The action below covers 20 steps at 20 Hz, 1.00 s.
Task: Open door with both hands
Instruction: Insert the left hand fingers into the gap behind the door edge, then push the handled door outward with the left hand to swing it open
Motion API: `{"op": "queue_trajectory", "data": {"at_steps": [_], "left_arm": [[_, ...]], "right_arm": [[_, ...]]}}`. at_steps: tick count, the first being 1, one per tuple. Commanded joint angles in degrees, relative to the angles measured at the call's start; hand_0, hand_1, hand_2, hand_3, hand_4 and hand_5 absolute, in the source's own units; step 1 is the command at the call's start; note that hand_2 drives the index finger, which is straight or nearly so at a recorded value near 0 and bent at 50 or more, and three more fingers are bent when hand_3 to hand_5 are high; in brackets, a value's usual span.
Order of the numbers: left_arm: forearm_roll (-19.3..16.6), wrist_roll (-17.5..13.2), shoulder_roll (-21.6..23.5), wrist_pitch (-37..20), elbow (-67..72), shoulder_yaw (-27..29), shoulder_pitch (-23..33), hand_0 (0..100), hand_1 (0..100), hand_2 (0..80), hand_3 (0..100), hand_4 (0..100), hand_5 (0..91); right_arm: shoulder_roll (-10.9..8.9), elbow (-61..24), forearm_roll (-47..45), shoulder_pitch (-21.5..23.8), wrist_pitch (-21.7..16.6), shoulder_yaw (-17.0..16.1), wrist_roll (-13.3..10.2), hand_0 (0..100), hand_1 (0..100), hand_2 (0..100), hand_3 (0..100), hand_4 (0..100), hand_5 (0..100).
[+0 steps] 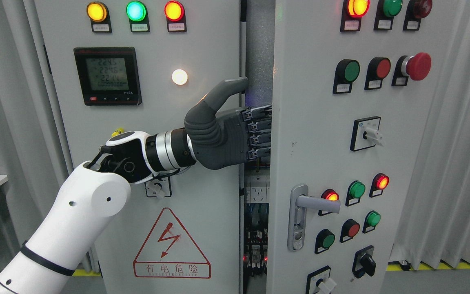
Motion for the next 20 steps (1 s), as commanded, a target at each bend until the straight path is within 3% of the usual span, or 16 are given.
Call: {"op": "queue_trajectory", "data": {"at_steps": [1,10,20], "left_arm": [[1.94,-0.06,-0.49,0.15,0.72,-3.19,-1.89,30,0,2.7,3,4,0.0],[5.02,0.12,-1.72,-3.27,0.63,-11.54,-5.31,30,0,2.7,3,4,0.0],[6.60,0.21,-3.22,-4.15,-1.92,-14.00,-7.77,30,0,2.7,3,4,0.0]], "right_arm": [[-0.09,0.00,0.88,-0.53,0.01,0.00,-0.01,22,0,0,0,0,0],[-0.09,0.00,0.88,-0.53,0.01,0.00,-0.01,22,0,0,0,0,0],[-0.09,0.00,0.88,-0.53,0.01,0.00,-0.01,22,0,0,0,0,0]]}}
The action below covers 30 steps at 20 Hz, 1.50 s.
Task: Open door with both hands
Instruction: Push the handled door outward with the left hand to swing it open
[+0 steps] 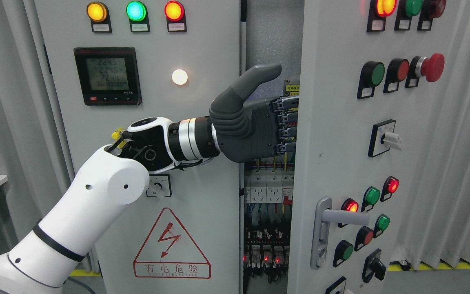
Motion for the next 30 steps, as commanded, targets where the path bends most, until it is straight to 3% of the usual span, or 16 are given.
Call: {"op": "queue_trajectory", "data": {"at_steps": [1,5,19,30], "left_arm": [[1.60,0.16,-1.58,-1.30,-1.34,-6.18,-2.52,30,0,2.7,3,4,0.0],[5.38,1.30,-3.51,-5.44,-1.43,-12.07,-5.69,30,0,2.7,3,4,0.0],[5.12,7.18,-12.30,-5.71,-2.13,-12.26,-5.86,30,0,2.7,3,4,0.0],[4.68,8.24,-13.54,-6.32,-1.87,-12.26,-7.36,30,0,2.7,3,4,0.0]], "right_arm": [[-0.09,-0.02,0.88,-0.53,0.01,0.00,-0.01,22,0,0,0,0,0],[-0.09,-0.02,0.88,-0.53,0.01,0.00,-0.01,22,0,0,0,0,0],[-0.09,-0.01,0.88,-0.53,0.01,0.00,-0.01,22,0,0,0,0,0],[-0.09,-0.02,0.88,-0.53,0.01,0.00,-0.01,22,0,0,0,0,0]]}}
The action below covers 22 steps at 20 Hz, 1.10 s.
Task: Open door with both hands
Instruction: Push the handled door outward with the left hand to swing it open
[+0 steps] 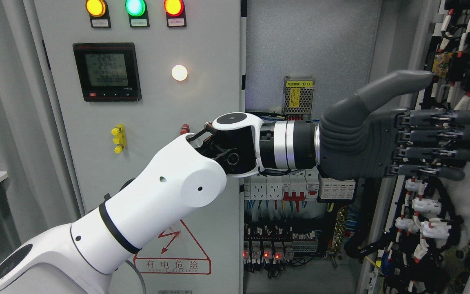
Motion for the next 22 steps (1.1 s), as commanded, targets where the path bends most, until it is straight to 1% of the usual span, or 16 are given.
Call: {"op": "queue_trajectory", "data": {"at_steps": [1,6,16,22], "left_arm": [[-0.25,0.95,-2.40,-0.06,0.06,-0.92,-0.46,30,0,2.7,3,4,0.0],[-0.07,1.39,-2.40,-0.15,-0.03,-1.27,-0.81,30,0,2.7,3,4,0.0],[0.45,1.30,-2.40,-0.94,-0.21,-2.85,-1.16,30,0,2.7,3,4,0.0],[0.02,1.83,-2.40,-1.38,-2.13,-2.24,-0.54,30,0,2.7,3,4,0.0]], "right_arm": [[-0.09,-0.01,0.88,-0.53,0.01,0.00,-0.01,22,0,0,0,0,0],[-0.09,-0.01,0.88,-0.53,0.01,0.00,-0.01,22,0,0,0,0,0],[-0.09,-0.01,0.88,-0.53,0.01,0.00,-0.01,22,0,0,0,0,0],[-0.09,-0.01,0.88,-0.53,0.01,0.00,-0.01,22,0,0,0,0,0]]}}
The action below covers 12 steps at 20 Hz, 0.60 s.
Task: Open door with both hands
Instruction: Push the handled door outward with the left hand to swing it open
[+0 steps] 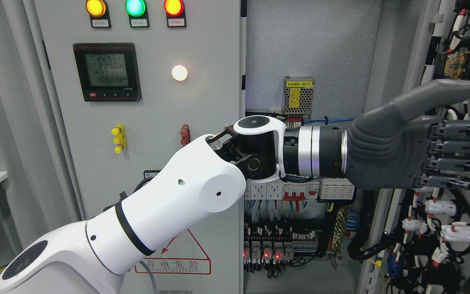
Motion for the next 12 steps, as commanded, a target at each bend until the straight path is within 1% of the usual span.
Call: {"op": "queue_trajectory", "data": {"at_steps": [1,3,5,6,8,12], "left_arm": [[-0.24,1.06,-0.33,-0.11,-3.13,-0.20,0.40,30,0,2.7,3,4,0.0],[-0.33,2.73,0.53,-0.98,-6.55,-0.11,0.48,30,0,2.7,3,4,0.0],[-0.42,4.40,3.96,-2.48,-10.24,-0.11,1.01,30,0,2.7,3,4,0.0],[-0.68,4.75,5.37,-2.48,-11.65,-0.11,1.80,30,0,2.7,3,4,0.0],[-1.91,4.85,8.44,-2.57,-14.12,-0.02,2.85,30,0,2.7,3,4,0.0],[-3.66,4.85,12.31,-2.49,-17.28,1.91,6.36,30,0,2.7,3,4,0.0]], "right_arm": [[-0.09,0.00,0.88,-0.53,0.01,0.00,-0.01,22,0,0,0,0,0],[-0.09,0.00,0.88,-0.53,0.01,0.00,-0.01,22,0,0,0,0,0],[-0.09,0.00,0.88,-0.53,0.01,0.00,-0.01,22,0,0,0,0,0],[-0.09,0.00,0.88,-0.53,0.01,0.00,-0.01,22,0,0,0,0,0],[-0.09,0.00,0.88,-0.53,0.01,0.00,-0.01,22,0,0,0,0,0],[-0.09,0.00,0.88,-0.53,0.01,0.00,-0.01,22,0,0,0,0,0]]}}
